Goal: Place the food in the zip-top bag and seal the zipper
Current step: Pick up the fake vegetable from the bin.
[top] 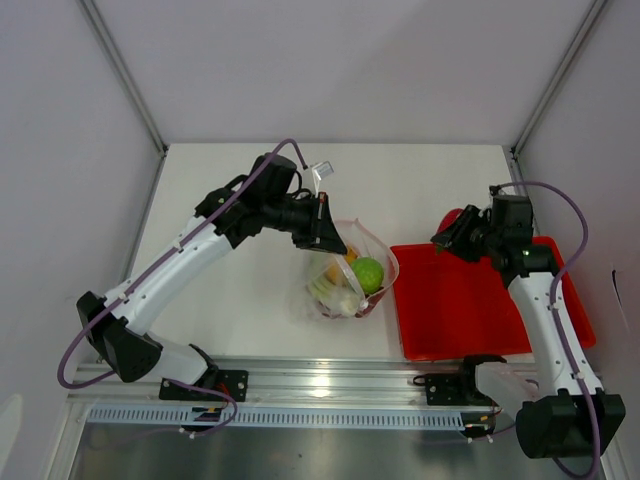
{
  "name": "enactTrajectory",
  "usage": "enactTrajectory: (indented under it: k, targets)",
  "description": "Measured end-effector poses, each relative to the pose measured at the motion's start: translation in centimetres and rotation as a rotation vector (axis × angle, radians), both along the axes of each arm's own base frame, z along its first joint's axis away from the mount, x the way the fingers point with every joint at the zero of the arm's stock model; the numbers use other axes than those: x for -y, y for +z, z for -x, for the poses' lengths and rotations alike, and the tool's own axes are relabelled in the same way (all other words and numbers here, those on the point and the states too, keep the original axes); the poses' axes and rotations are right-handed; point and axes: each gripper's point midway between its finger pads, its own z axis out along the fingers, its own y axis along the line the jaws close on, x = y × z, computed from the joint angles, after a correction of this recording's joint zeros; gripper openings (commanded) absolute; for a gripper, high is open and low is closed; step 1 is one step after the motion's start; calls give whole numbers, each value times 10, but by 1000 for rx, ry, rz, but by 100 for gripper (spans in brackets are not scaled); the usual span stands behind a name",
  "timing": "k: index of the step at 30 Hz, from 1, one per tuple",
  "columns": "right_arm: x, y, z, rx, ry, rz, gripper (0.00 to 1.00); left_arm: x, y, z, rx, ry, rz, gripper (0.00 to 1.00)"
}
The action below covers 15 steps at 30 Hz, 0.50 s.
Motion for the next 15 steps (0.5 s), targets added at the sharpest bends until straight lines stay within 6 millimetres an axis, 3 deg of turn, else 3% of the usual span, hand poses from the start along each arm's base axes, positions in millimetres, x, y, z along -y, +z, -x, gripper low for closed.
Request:
enactTrajectory:
  k: [7, 15]
  targets:
    - [-71, 62, 43, 49, 389, -207, 1, 0, -2, 0, -3, 2, -4, 0]
    - [-109, 138, 103, 179, 655, -458, 1, 2, -8, -4, -16, 1, -18, 1]
